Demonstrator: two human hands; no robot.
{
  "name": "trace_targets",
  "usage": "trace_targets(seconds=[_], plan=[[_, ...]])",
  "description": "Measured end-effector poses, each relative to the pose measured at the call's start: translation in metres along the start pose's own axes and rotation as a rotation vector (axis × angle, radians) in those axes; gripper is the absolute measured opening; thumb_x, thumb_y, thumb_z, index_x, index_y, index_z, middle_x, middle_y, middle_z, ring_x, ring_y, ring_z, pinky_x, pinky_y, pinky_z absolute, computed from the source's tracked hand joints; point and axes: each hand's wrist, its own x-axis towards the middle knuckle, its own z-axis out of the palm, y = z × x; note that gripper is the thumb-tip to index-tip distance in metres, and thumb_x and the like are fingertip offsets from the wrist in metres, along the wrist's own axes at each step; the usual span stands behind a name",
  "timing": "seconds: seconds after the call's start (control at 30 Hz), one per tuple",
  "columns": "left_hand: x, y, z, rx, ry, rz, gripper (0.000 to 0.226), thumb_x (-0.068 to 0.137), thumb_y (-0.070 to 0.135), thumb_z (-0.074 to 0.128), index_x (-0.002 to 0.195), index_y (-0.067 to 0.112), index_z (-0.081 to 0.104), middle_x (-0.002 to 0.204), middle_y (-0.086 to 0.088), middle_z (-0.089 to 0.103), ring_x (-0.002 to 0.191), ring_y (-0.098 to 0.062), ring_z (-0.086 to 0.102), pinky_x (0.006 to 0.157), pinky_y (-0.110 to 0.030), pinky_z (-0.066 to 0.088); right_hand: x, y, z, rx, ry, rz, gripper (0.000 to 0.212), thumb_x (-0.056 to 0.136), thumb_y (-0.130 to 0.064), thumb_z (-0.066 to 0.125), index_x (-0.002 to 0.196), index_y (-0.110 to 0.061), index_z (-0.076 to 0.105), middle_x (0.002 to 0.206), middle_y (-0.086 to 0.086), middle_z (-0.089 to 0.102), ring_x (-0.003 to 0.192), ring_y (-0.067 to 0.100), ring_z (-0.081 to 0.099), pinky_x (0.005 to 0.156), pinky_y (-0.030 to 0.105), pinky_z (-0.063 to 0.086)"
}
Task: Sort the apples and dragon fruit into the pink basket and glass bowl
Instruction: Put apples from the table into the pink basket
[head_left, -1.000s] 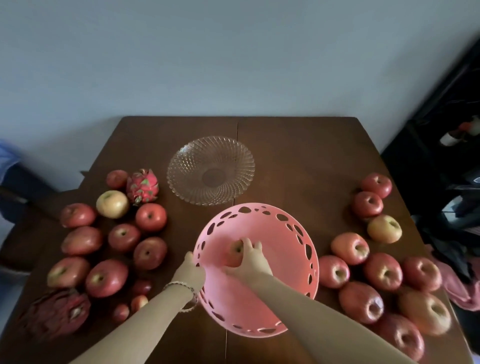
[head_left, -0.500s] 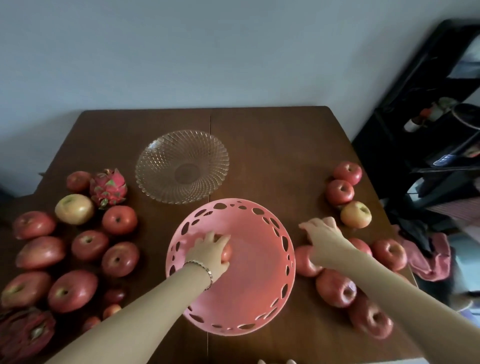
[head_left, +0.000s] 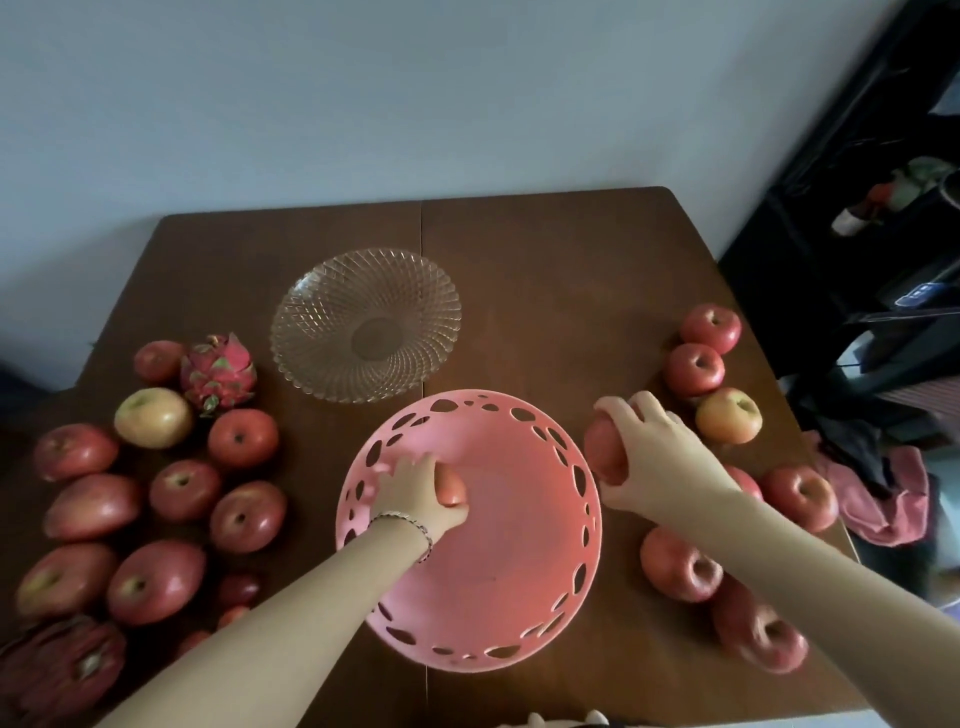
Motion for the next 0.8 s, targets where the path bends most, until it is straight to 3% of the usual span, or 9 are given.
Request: trace_targets(seconds=[0.1,0.23,0.4,0.53,0.63,0.7,0.8], plan=[[0.001,0.001,-0.005,-0.016,0.016,-0.013,0.07,0.071,0.043,0.068,0.132,0.02,0.04,0.135,-0.004,0.044,0.126,-0.031,0.042,0.1,-0.039,0.043,0.01,-0.028,0.004,0.118,-0.108,-0.061,0.075,0.061,-0.034,0.075,0.123,-0.02,0.037,0.117,0.001,0.048,0.099,0.027,0.055,0.075,0.031,0.045],[0.002,0.0,-0.007,0.005,0.055,0.003,0.068,0.071,0.044,0.068,0.129,0.019,0.042,0.137,-0.006,0.042,0.127,-0.032,0.039,0.101,-0.039,0.041,0.03,-0.056,0.055,0.014,-0.282,-0.101,0.074,0.064,-0.035,0.077,0.124,-0.014,0.04,0.132,0.008,0.035,0.111,0.029,0.05,0.076,0.032,0.044],[-0.009,0.003,-0.004,0.072,0.043,0.01,0.072,0.079,0.039,0.063,0.14,0.022,0.027,0.142,-0.008,0.032,0.128,-0.033,0.035,0.1,-0.037,0.037,0.045,-0.069,0.097,0.14,-0.182,-0.008,0.063,0.078,-0.04,0.065,0.127,-0.011,0.038,0.126,0.012,0.045,0.116,0.031,0.045,0.082,0.038,0.045],[-0.017,0.005,0.004,0.214,0.221,0.251,0.068,0.085,0.026,0.057,0.144,0.03,0.025,0.152,-0.005,0.022,0.137,-0.03,0.026,0.11,-0.04,0.026,0.046,-0.068,0.102,0.176,-0.222,-0.018,0.074,0.08,-0.034,0.067,0.137,-0.008,0.028,0.138,0.015,0.034,0.124,0.033,0.041,0.092,0.04,0.044],[-0.017,0.016,0.008,0.282,0.191,0.455,0.068,0.086,0.018,0.051,0.145,0.033,0.022,0.157,0.004,0.015,0.143,-0.019,0.021,0.114,-0.038,0.016,0.038,-0.053,0.088,0.153,-0.31,-0.096,0.085,0.079,-0.027,0.069,0.146,-0.012,0.018,0.147,0.012,0.025,0.133,0.03,0.035,0.102,0.039,0.039],[-0.016,0.023,0.011,0.352,0.141,0.488,0.063,0.089,0.021,0.046,0.145,0.035,0.022,0.158,0.007,0.01,0.14,-0.017,0.027,0.114,-0.037,0.016,0.031,-0.032,0.068,0.182,-0.206,-0.165,0.063,0.083,-0.022,0.06,0.141,-0.019,0.034,0.14,0.005,0.039,0.131,0.024,0.039,0.099,0.038,0.042],[-0.014,0.03,0.015,0.381,0.138,0.469,0.056,0.091,0.026,0.044,0.143,0.036,0.025,0.159,0.007,0.007,0.137,-0.016,0.031,0.115,-0.04,0.019,0.023,0.015,0.035,0.283,0.171,-0.061,0.043,0.083,-0.021,0.06,0.125,-0.018,0.055,0.123,0.005,0.056,0.118,0.024,0.05,0.093,0.036,0.045]])
